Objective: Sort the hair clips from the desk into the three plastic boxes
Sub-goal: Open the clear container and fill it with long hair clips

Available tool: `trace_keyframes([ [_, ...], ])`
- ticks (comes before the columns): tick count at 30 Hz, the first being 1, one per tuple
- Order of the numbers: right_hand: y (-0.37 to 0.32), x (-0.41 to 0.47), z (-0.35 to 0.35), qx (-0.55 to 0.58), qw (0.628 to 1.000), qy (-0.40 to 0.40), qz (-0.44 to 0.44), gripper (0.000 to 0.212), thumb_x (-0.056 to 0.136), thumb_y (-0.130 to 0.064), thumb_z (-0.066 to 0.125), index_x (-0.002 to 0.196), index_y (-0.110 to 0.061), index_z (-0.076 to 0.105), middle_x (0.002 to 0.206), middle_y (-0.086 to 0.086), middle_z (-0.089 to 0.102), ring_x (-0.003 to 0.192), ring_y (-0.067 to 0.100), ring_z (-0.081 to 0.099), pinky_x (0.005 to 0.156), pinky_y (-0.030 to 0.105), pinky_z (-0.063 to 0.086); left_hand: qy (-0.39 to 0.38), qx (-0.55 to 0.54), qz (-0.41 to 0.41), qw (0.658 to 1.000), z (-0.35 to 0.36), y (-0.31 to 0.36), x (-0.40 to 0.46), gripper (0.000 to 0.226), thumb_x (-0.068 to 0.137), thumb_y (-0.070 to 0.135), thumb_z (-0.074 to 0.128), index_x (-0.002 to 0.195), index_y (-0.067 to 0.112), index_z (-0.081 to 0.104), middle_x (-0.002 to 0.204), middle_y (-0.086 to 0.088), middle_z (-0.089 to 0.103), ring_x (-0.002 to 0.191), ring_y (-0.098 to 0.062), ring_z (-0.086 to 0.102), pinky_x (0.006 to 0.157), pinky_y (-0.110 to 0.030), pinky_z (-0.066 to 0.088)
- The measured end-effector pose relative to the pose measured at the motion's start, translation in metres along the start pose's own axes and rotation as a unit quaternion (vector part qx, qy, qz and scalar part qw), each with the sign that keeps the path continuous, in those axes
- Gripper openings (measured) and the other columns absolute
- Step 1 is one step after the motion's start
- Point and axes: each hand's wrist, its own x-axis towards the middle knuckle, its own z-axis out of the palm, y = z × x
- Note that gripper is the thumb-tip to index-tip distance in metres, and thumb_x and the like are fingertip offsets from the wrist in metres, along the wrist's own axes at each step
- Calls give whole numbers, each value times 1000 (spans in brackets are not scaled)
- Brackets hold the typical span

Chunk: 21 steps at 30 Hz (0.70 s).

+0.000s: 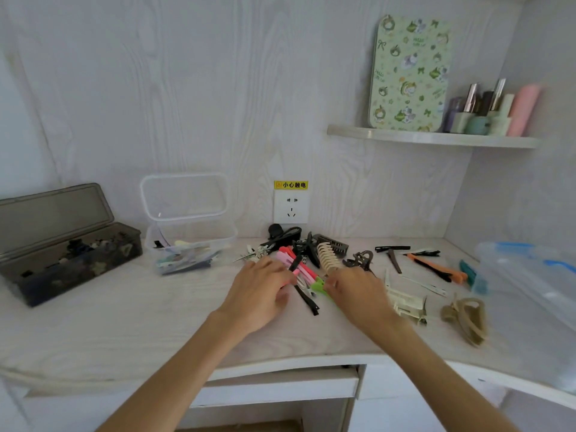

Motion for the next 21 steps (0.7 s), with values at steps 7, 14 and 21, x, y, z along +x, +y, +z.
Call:
trace_keyframes([
  [7, -19, 9, 27, 66, 998, -1, 21, 43, 83, -52, 55, 105, -16, 62, 110, 4, 58, 107, 23, 54, 81, 33, 44, -18, 22, -39, 999, 6, -19, 17, 37, 92, 16, 45, 124, 29, 57, 125, 9, 51, 120, -18, 40, 93, -29, 32],
  [14, -21, 28, 15, 67, 996, -39, 53, 26, 91, -31, 51, 106, -12, 62, 107, 10, 63, 101, 31, 59, 70, 30, 39, -62, 3, 52, 997, 5, -19, 18, 38, 90, 24, 47, 126, 33, 54, 128, 12, 51, 122, -13, 38, 96, -28, 33],
  [21, -19, 13, 9, 60, 996, -66, 16, 36, 82, -48, 61, 92, -14, 58, 96, 2, 57, 91, 22, 55, 64, 29, 37, -8, -18, 90, 996, 15, -41, 26, 18, 90, 40, 53, 100, 30, 66, 105, 15, 61, 108, -7, 45, 87, -21, 32],
])
